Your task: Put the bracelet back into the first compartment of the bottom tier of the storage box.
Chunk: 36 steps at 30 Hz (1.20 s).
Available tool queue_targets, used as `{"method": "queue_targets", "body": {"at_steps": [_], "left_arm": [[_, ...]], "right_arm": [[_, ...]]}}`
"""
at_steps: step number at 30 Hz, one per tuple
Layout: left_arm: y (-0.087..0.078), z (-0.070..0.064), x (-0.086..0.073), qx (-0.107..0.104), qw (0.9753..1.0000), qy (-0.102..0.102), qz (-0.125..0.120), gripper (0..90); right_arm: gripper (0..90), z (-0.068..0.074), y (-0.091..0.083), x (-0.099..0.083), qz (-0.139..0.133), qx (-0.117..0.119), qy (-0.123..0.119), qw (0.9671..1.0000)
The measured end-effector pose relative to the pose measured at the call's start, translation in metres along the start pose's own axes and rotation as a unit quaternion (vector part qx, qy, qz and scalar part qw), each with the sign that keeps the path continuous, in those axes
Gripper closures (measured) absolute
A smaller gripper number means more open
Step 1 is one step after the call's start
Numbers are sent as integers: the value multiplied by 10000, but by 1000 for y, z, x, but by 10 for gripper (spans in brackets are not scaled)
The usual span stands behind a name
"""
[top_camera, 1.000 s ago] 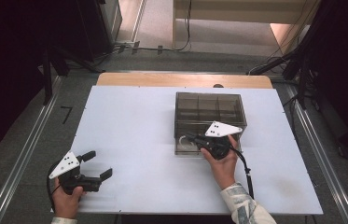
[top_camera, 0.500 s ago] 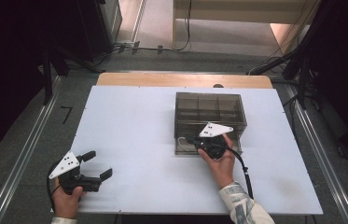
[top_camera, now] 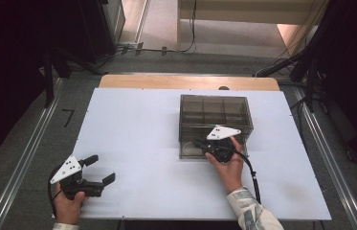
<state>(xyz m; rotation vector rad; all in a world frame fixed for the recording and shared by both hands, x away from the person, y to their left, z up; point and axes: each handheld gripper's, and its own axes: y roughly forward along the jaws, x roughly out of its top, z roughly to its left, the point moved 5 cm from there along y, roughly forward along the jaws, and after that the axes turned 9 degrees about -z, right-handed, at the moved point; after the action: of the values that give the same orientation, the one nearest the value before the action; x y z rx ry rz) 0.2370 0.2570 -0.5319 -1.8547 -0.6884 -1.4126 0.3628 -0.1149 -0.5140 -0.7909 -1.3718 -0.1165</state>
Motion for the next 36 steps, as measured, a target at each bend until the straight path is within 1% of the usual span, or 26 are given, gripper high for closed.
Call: {"method": "queue_targets", "body": {"at_steps": [3,5,8,11,13,16,18,20,22,24,25,28,31,35,36], "left_arm": [[0,0,0,6,10000,-1,-2,0],[0,0,0,2,10000,-1,3,0],[0,0,0,4,10000,-3,4,0],[0,0,0,7,10000,0,6,0],[0,0,0,5,10000,0,4,0],[0,0,0,9,10000,-4,6,0],[0,0,0,9,10000,-4,6,0],[0,0,0,10,10000,-4,5,0],[0,0,0,10,10000,-6,8,0],[0,0,0,11,10000,-6,6,0],[0,0,0,10,10000,-6,7,0],[0,0,0,10,10000,-4,8,0],[0,0,0,11,10000,-5,9,0],[0,0,0,8,10000,-6,8,0],[0,0,0,7,10000,-4,5,0]], "right_arm": [[723,0,-3,-1,17,22,9,10000],[722,-1,-7,-3,-2,64,-24,10000],[699,-2,-13,-6,8,75,-3,10000],[643,-3,-19,-8,-2,96,-68,9999],[643,-4,-23,-9,-31,120,-66,9999],[643,-5,-28,-11,-37,134,-134,9998],[627,-5,-32,-12,-33,133,-143,9998],[610,-6,-35,-14,-56,93,-182,9998],[608,-7,-38,-15,-53,118,-178,9998],[605,-8,-41,-17,-67,114,-226,9997],[596,-9,-42,-18,-58,105,-206,9997],[546,-12,-46,-19,-76,66,-200,9997],[518,-16,-50,-21,-89,37,-123,9999],[457,-21,-56,-22,-133,-47,-99,9999],[441,-22,-58,-23,-137,-112,-96,9998]]}}
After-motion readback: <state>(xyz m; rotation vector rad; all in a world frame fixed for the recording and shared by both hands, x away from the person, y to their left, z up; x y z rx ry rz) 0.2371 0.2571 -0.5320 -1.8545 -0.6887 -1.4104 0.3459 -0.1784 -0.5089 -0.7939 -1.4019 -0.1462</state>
